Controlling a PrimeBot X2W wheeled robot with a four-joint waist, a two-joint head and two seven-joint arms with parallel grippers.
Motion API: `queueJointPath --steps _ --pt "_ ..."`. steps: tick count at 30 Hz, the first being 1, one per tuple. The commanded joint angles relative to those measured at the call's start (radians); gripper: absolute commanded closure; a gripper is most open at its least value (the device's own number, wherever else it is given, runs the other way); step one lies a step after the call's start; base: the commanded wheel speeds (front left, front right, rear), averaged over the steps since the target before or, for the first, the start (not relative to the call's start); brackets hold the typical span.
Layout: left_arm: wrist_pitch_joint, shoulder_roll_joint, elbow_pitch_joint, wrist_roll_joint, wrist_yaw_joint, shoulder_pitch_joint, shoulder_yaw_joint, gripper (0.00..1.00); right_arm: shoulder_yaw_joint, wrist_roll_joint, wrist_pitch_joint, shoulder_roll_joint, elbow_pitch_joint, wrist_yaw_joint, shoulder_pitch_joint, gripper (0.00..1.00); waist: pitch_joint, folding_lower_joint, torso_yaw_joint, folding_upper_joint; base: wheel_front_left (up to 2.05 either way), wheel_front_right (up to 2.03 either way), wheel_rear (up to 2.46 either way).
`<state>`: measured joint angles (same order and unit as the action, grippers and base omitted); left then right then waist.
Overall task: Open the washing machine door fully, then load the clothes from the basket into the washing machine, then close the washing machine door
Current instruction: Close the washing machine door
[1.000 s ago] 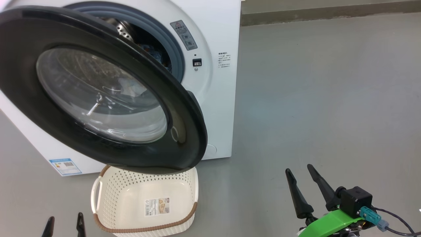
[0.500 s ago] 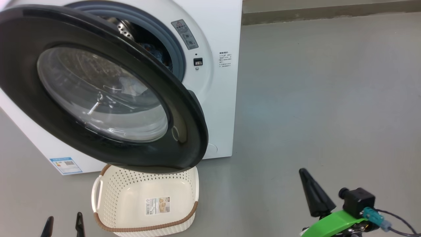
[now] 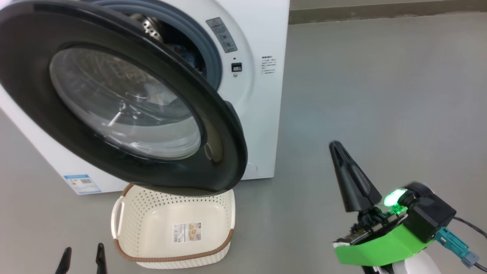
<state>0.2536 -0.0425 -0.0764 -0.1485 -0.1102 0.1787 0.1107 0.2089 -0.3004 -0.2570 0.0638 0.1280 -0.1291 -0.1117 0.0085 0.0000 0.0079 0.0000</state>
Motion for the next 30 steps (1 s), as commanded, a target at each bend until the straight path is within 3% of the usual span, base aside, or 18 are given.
queueJointPath --steps 1,6,14,21,30 --pt "0.008 -0.008 0.019 -0.009 -0.006 -0.038 0.025 0.0 0.049 0.002 -0.005 0.011 0.052 -0.002 -0.043 1.0 0.002 0.0 0.016 0.0 0.0 0.0 0.0" --pt "0.008 -0.008 0.016 -0.019 -0.004 -0.04 0.015 0.0 0.159 -0.012 -0.005 0.064 0.108 -0.002 -0.08 1.0 0.007 0.0 0.052 0.0 0.0 0.0 0.0" --pt "0.008 -0.008 0.015 -0.041 -0.004 -0.061 -0.021 0.0 0.392 -0.058 -0.005 0.167 0.082 -0.002 -0.183 1.0 0.04 0.0 0.137 0.0 0.0 0.0 0.0" --pt "0.008 -0.008 0.011 -0.062 -0.003 -0.093 -0.068 0.0 0.578 -0.141 -0.005 0.238 -0.066 -0.002 -0.265 1.0 0.084 0.0 0.227 0.0 0.0 0.0 0.0" --pt "0.008 -0.008 0.016 -0.089 0.001 -0.139 -0.124 0.0 0.64 -0.21 -0.005 0.255 -0.238 -0.002 -0.354 1.0 0.16 0.0 0.301 0.0 0.0 0.0 0.0"
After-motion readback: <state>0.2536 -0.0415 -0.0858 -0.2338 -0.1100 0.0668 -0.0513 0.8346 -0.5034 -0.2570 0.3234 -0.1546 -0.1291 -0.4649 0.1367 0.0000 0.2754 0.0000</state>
